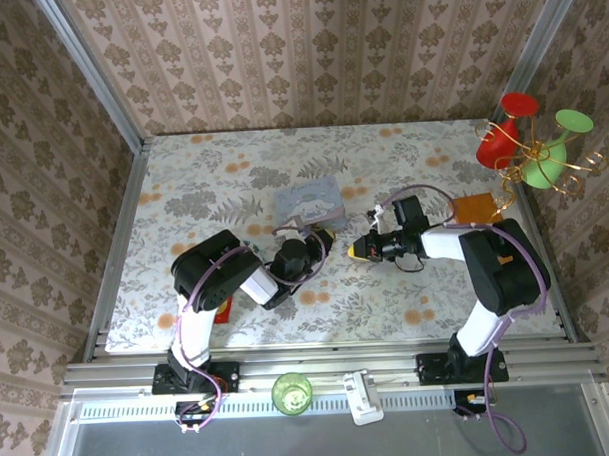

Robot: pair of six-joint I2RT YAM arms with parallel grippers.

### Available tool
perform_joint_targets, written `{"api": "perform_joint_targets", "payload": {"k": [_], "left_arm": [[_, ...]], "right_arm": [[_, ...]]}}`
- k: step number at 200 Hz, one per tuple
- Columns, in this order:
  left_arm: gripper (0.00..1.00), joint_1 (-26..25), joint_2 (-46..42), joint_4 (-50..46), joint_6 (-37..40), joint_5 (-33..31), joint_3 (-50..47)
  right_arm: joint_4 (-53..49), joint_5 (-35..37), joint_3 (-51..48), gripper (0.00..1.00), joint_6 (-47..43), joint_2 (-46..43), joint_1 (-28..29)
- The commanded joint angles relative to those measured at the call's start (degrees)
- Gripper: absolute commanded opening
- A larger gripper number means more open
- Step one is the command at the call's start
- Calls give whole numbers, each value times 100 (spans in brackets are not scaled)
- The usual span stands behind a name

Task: Unlock the padlock with the key

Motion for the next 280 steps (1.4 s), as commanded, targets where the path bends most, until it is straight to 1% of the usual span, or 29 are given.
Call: {"api": "perform_joint_targets", "payload": {"k": [1,31,50,70,86,97,110,136,152,167,189,215,236,254,266,280], "left_arm": [[0,-27,334,-77,-740,610,-136],[0,-32,328,42,-722,656,-115],[0,-53,143,-235,-596,642,-110],[0,-25,230,27,-738,722,-149],[0,-34,353,67,-838,745,-156],[0,-64,458,190,-902,726,-171],[0,-106,519,206,-947,702,-167],[0,-229,466,57,-893,589,-174],[0,-244,441,27,-929,561,-206],[0,-252,400,-15,-899,576,-228],[4,-291,251,-305,-719,633,-254],[8,-286,206,-711,-698,760,-209],[11,-322,314,-586,-612,777,-140],[13,-331,361,-763,-570,921,39],[16,-345,370,-860,-623,931,62],[19,-338,378,-896,-649,902,23]], "right_arm": [[802,-555,-76,0,276,202,5],[719,-387,12,0,158,527,-13],[1245,-493,-58,0,339,706,-10],[1271,-504,20,0,314,866,-35],[1740,-600,-66,0,604,917,-24],[1959,-540,-160,0,730,866,-5],[1691,-134,-158,0,638,756,9],[874,1051,-57,0,341,446,66],[662,1397,-34,0,179,285,102],[608,1280,56,0,176,279,111],[651,1136,201,0,320,413,174],[909,1195,216,0,756,549,281],[1069,1321,230,0,1104,648,399],[1229,1420,228,0,1235,682,501],[1413,1315,188,0,1272,711,505],[1300,1145,252,0,1146,775,508]]}}
